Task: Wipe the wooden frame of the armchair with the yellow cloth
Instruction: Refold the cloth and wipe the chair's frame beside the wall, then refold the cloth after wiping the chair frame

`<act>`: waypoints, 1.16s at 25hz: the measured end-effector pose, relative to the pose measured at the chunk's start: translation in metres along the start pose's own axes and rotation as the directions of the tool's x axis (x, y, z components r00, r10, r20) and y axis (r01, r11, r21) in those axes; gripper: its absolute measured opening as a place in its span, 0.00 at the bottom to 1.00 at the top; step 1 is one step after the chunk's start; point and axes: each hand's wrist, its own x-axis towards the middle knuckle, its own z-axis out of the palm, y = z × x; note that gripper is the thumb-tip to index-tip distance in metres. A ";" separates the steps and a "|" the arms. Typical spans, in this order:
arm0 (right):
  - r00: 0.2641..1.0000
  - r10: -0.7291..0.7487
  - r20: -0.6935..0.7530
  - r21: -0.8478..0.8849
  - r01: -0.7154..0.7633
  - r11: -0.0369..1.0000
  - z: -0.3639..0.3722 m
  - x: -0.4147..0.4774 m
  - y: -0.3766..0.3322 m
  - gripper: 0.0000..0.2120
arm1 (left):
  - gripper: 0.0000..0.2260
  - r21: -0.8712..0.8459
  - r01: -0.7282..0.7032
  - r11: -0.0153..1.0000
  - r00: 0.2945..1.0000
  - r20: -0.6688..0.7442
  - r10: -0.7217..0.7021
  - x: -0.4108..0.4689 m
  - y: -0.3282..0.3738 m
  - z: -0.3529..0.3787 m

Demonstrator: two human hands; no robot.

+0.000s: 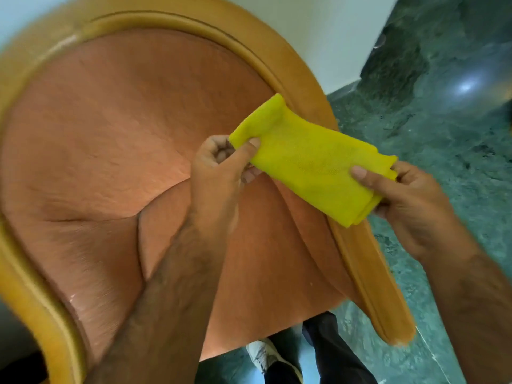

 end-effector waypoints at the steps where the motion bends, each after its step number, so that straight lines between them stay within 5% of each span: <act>1: 0.999 -0.029 0.030 0.005 0.029 1.000 0.018 0.000 -0.007 0.18 | 0.06 -0.037 0.010 0.999 1.000 -0.022 -0.011 -0.006 0.006 -0.022; 7: 0.943 0.020 0.333 -0.125 0.023 0.992 0.148 -0.017 -0.009 0.23 | 0.10 -0.157 0.028 0.987 0.963 -0.259 -0.068 -0.097 0.005 -0.173; 10: 0.827 0.155 0.540 -0.260 -0.011 0.966 0.228 -0.052 0.017 0.17 | 0.09 -0.225 0.028 0.974 0.856 -0.498 -0.139 -0.171 -0.017 -0.245; 18: 0.459 0.387 0.800 -0.529 0.233 0.816 0.387 -0.220 0.152 0.08 | 0.12 -0.387 -0.210 0.898 0.365 -0.883 -0.295 -0.407 -0.107 -0.348; 22: 0.307 0.485 0.819 -0.572 0.362 0.736 0.399 -0.315 0.241 0.03 | 0.10 -0.402 -0.262 0.877 0.077 -0.915 -0.396 -0.515 -0.172 -0.344; 26: 0.115 0.679 0.725 -0.623 0.530 0.576 0.371 -0.404 0.347 0.05 | 0.13 -0.354 -0.260 0.898 -0.296 -0.856 -0.423 -0.615 -0.248 -0.306; 29: 0.056 0.781 0.622 -0.620 0.644 0.448 0.339 -0.443 0.414 0.06 | 0.12 -0.416 -0.241 0.877 -0.424 -0.767 -0.481 -0.659 -0.308 -0.280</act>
